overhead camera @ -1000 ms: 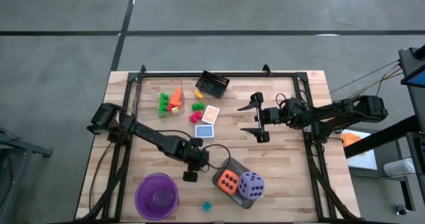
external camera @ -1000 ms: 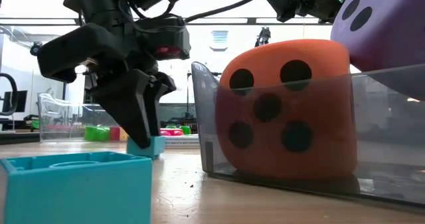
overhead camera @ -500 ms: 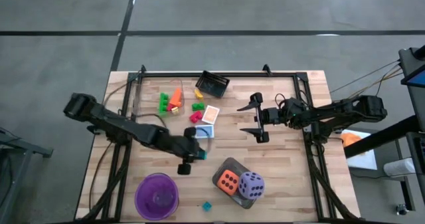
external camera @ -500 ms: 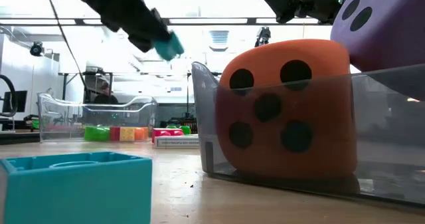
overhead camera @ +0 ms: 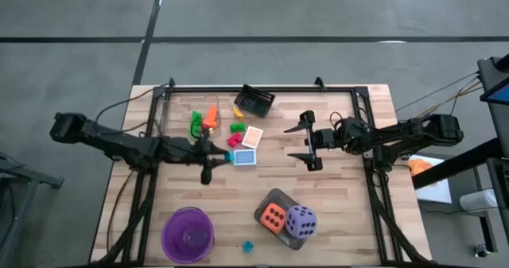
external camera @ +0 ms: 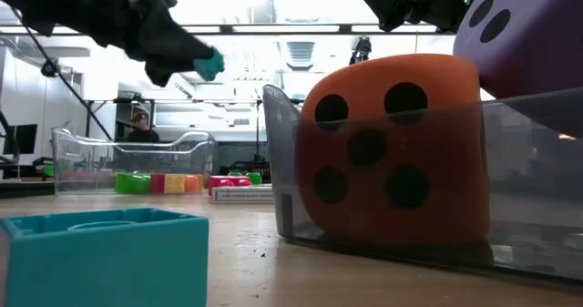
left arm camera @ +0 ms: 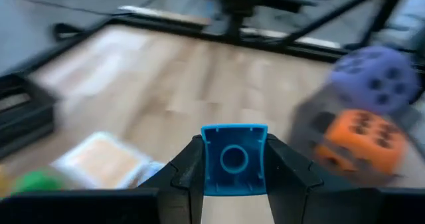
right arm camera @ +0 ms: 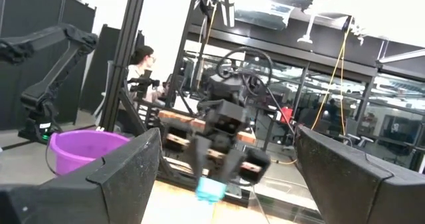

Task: Pick & Place Toys
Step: Put the top blue game piece into the transparent bin

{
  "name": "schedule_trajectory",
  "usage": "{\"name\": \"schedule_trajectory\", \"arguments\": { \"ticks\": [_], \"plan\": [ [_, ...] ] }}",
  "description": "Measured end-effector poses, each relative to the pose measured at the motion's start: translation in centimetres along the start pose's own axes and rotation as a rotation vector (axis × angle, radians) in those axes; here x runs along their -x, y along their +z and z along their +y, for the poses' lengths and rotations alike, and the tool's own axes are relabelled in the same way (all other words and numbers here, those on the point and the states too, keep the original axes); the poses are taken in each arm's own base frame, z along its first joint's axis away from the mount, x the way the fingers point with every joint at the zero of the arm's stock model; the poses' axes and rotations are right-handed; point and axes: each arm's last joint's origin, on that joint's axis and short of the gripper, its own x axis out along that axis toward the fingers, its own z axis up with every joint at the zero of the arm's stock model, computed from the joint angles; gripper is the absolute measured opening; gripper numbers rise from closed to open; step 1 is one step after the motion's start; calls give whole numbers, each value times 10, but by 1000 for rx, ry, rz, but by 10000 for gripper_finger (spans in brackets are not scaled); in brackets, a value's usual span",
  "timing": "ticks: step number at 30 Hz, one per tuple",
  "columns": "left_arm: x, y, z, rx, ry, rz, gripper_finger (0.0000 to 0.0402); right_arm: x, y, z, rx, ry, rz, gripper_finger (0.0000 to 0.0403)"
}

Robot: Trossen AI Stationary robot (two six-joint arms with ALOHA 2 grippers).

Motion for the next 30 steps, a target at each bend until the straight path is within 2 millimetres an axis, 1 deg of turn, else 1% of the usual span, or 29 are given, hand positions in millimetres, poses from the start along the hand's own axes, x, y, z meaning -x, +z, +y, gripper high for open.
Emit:
{"name": "schedule_trajectory", "arguments": {
  "ticks": [5,11,16,20,25,27,30],
  "plan": [
    [15,3,23,4,210,84,113,0,0,0,0,0,0,339],
    [33,8,52,61,436,141,113,0,0,0,0,1,0,339],
    [42,4,80,124,595,226,113,0,0,0,0,0,0,339],
    [46,-5,101,193,657,326,113,0,0,0,1,0,0,339],
    [46,-14,119,289,644,413,115,0,0,0,1,1,0,339],
    [45,-16,122,309,636,438,141,0,0,0,1,0,0,339],
    [43,-19,124,300,621,468,205,0,0,0,1,1,1,339]
  ]
}}
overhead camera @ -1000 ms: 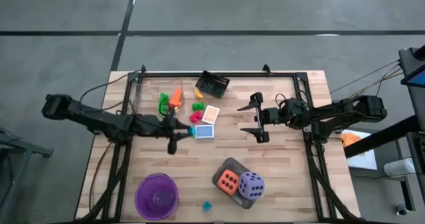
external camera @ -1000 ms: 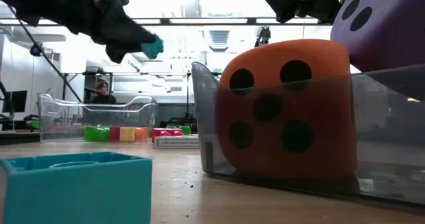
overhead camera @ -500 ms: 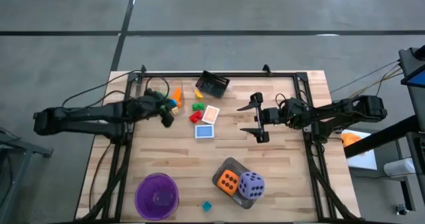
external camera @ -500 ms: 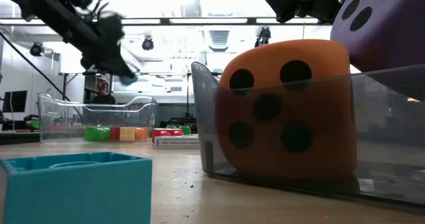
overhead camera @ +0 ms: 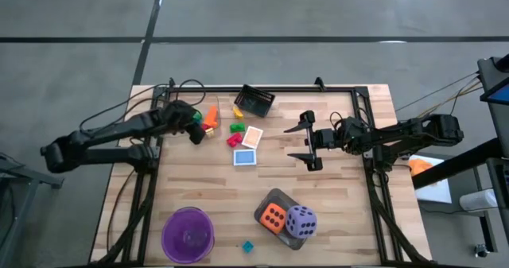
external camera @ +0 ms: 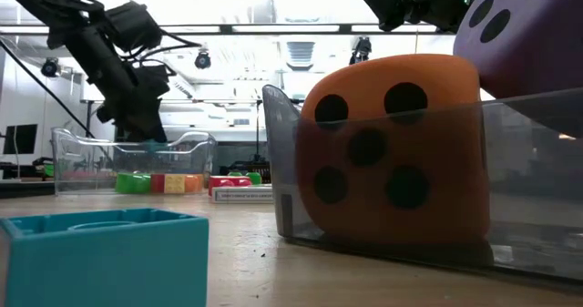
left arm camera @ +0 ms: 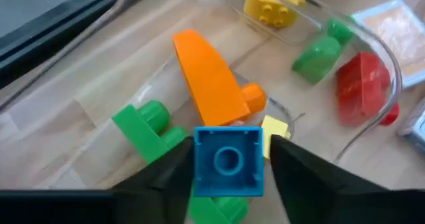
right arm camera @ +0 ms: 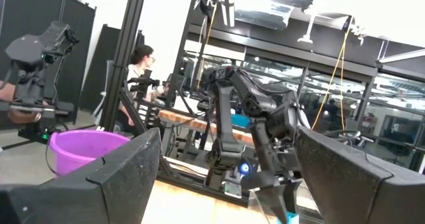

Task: Pick & Place Toys
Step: Put the top blue game piece into the transparent bin

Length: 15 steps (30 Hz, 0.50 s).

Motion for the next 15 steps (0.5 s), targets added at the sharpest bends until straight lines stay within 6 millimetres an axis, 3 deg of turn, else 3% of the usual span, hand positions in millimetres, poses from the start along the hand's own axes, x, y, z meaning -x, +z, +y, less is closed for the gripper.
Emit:
{"name": "schedule_trajectory", "arguments": {
  "ticks": [6,15],
  "plan": [
    [-1,0,0,-6,1,4,296,0,0,0,0,0,0,339],
    [0,1,2,11,86,-30,317,0,0,0,0,0,2,339]
  ]
}}
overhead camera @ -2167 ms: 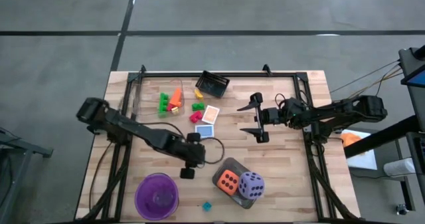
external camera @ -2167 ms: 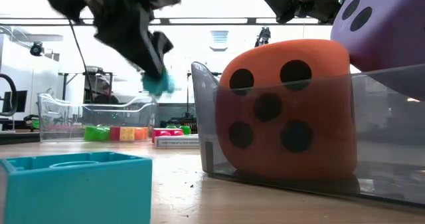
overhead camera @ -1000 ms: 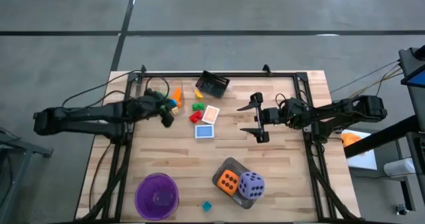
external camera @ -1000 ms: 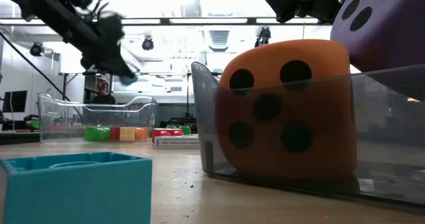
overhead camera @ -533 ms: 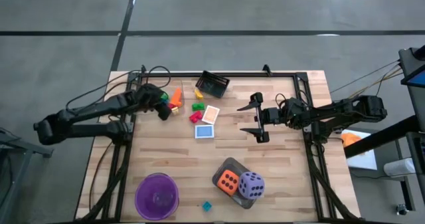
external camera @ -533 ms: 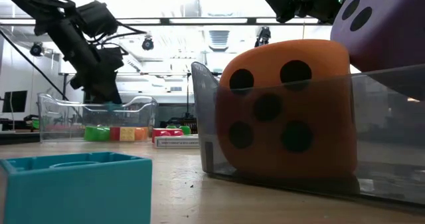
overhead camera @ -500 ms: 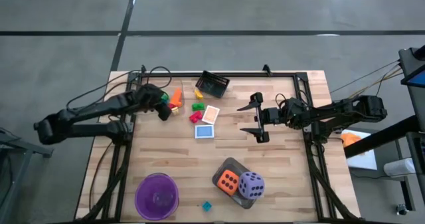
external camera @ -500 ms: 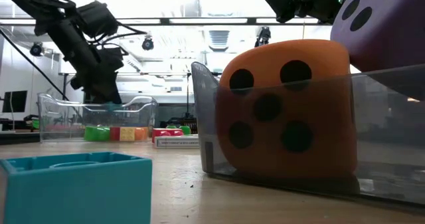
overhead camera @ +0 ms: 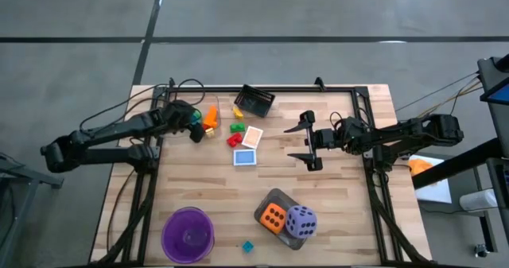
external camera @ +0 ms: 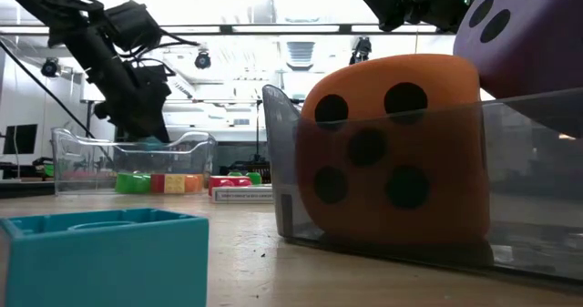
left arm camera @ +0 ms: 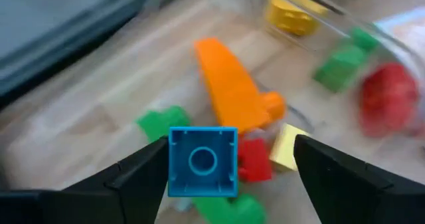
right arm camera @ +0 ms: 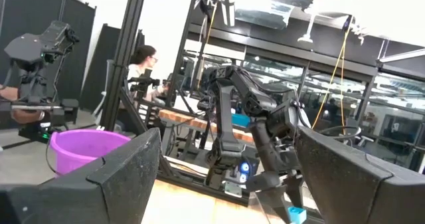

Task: Pick & Place Toys
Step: Put the top blue game piece into the transparent bin

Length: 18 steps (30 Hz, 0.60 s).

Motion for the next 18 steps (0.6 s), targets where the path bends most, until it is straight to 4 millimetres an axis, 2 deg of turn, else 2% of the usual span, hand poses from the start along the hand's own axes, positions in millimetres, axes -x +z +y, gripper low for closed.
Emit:
{"name": "schedule_trajectory", "arguments": {
  "ticks": [11,14,18],
  "plan": [
    [2,1,0,-53,37,-3,308,0,-1,0,2,1,6,339],
    [4,5,0,-85,44,-12,270,0,-1,0,2,1,6,339],
    [9,10,-1,-125,19,-6,180,0,-1,0,3,1,6,339]
  ]
}}
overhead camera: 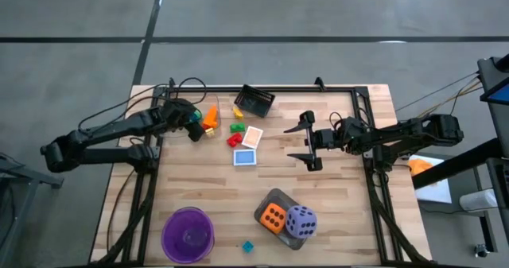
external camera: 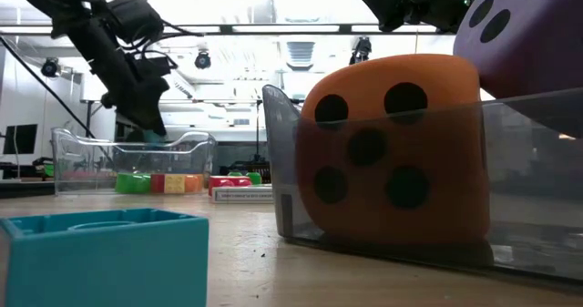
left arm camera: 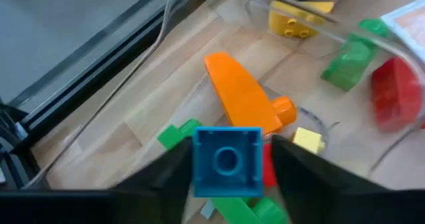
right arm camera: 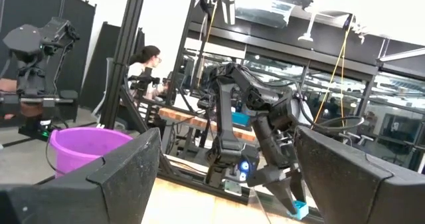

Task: Pick & Place Toys
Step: Put the top blue game piece into the transparent bin

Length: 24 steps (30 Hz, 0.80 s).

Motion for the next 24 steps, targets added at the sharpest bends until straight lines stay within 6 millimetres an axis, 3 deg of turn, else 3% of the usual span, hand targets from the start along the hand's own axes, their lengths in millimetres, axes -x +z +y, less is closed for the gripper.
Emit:
{"name": "schedule_trajectory", "arguments": {
  "ticks": [3,14,16,22,24],
  "plan": [
    [4,4,0,-4,-28,4,104,0,0,0,2,0,0,339],
    [9,12,-2,-28,-115,-15,110,0,0,0,1,1,3,339],
    [9,11,-2,-43,-119,-17,158,0,0,0,1,1,3,339],
    [9,13,-3,-52,-149,-34,360,0,-1,0,-1,1,10,339],
    [9,13,-3,-47,-151,-36,385,0,-1,0,-1,1,10,339]
  ]
}}
